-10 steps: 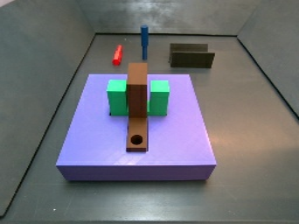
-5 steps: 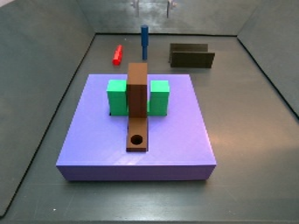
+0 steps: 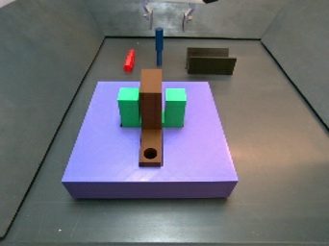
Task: Pick up the blue object. Move up. Move to above the board. Insert the blue object.
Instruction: Pick up the blue object.
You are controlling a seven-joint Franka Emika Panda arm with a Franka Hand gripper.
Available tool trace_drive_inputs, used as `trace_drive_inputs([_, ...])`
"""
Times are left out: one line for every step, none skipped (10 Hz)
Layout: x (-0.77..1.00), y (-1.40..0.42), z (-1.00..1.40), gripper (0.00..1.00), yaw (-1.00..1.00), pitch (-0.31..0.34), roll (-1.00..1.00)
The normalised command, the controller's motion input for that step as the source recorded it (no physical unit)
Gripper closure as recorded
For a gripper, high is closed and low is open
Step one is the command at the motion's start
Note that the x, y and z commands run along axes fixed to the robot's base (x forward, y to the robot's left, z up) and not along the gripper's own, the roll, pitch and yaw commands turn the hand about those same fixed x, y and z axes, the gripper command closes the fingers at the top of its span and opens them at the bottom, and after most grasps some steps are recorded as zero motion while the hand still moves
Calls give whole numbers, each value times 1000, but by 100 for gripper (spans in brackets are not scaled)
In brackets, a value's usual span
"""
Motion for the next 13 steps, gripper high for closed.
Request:
trace_drive_inputs([-40, -120, -306, 0, -71, 0, 4])
trace_drive_inputs([-71, -71, -289, 0, -77, 0, 7])
trace_drive_inputs([-51, 0, -189, 0, -9, 0, 3])
trace_drive_inputs([-46, 103, -86, 0, 0, 0, -7])
trace_drive_inputs([-111, 26, -111, 0, 0, 0, 0])
trace_drive_inputs([-203, 0, -220, 0, 0, -7, 0])
trace_drive_inputs([-183, 0, -234, 0, 0, -1, 14])
trace_drive_inputs([-157, 0, -220, 0, 0, -10, 4])
trace_drive_inputs([-63, 0, -211, 0, 40, -29, 0])
trace_drive_inputs([-9, 0, -160, 0, 74, -26, -9])
trace_drive_inputs([0, 0, -123, 0, 140, -21, -36])
trace_drive_inputs([-3, 23, 0, 0, 169, -11, -87])
trace_drive_inputs([-9, 20, 60, 0, 174, -4, -106])
